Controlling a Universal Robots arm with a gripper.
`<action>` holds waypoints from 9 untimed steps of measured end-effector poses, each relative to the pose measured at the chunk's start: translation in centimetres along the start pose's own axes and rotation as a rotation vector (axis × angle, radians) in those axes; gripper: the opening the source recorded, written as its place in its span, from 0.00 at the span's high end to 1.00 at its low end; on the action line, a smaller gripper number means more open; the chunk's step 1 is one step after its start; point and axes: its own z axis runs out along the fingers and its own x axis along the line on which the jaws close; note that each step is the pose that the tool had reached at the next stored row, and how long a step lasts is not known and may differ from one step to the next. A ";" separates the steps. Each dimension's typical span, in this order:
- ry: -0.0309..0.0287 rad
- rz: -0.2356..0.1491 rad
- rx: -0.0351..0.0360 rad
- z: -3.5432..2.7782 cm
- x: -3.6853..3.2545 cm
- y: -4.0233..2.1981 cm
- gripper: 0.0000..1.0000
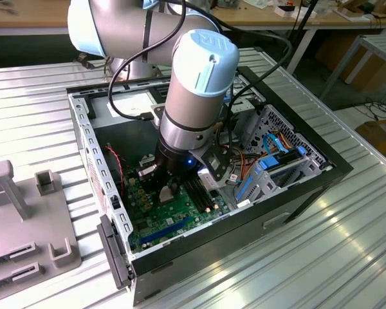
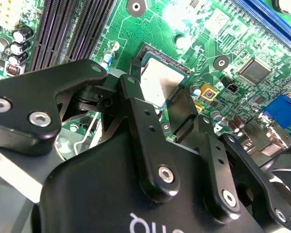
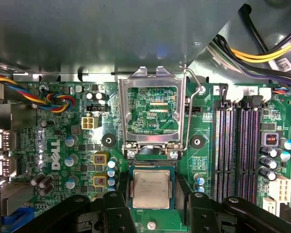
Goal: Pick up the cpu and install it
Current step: 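Place the cpu into insertion slot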
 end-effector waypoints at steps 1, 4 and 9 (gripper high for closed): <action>0.0001 0.001 -0.0001 0.01 0.00 0.00 0.53; 0.0000 0.003 -0.0003 0.10 -0.01 0.00 0.53; 0.0000 0.003 -0.0001 0.16 -0.02 0.00 0.53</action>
